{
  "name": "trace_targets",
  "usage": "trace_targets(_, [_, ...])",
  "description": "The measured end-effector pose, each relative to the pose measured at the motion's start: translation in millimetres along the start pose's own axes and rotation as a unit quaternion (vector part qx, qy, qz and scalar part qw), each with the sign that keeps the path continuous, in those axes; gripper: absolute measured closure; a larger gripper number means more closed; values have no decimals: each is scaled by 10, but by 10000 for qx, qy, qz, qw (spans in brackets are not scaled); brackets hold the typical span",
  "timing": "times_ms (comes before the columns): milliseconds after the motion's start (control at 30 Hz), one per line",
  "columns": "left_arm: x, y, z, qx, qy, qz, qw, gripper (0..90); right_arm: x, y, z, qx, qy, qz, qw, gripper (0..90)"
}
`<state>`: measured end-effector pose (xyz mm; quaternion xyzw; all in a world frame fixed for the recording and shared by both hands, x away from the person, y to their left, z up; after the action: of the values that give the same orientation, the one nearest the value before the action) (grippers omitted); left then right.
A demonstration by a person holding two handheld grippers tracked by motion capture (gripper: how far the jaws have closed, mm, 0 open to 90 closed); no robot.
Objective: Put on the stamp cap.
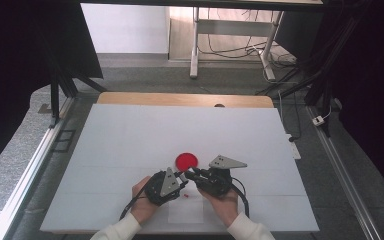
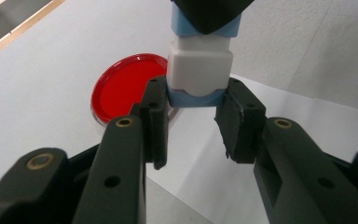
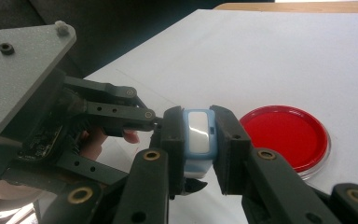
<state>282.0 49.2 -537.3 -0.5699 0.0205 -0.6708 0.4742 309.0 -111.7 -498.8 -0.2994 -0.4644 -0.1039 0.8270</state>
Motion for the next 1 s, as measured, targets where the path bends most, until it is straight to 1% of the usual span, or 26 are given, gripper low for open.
trace_targets(100, [-7,6,8,-46,-44,19,10000,634,3,-2,-3,0,1,-15,10000,752])
trace_targets(167, [-20,23,10,-80,-70,97,9999,607,7,-5,-6,-5,1,-34,10000,752])
trace_targets(267, [-28,33,11,-148,-94,125,9998,596,14,-11,-18,-11,3,-40,10000,752])
trace_targets(400, [-37,42,13,-225,-144,185,9995,555,18,-15,-28,-27,-30,-40,10000,752])
trace_targets(533, [-45,38,30,-278,-273,172,9991,516,18,-18,-28,-37,-71,-30,10000,752])
trace_targets(633, [-55,28,46,-310,-327,192,9988,496,22,-23,-33,-46,-97,-36,9999,752])
trace_targets(733, [-63,9,64,-367,-454,178,9981,485,28,-33,-45,-72,-127,-53,9999,752])
trace_targets(833, [-68,-4,77,-483,-632,179,9967,472,34,-42,-64,-128,-192,-48,9997,752])
trace_targets(1000, [-86,-35,97,-540,-715,231,9957,446,43,-58,-94,-186,-248,-46,9995,752])
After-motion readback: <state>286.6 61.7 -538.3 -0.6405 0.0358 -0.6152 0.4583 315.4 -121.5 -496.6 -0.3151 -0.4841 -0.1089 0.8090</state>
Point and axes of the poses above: each handheld gripper's, and its own axes: y roughly forward along the jaws, x roughly out of its top, z roughly to its left, the point moved 3 cm from there along y, roughly forward along the jaws, and after that the axes turned 8 degrees about y, right-handed, at the moved point
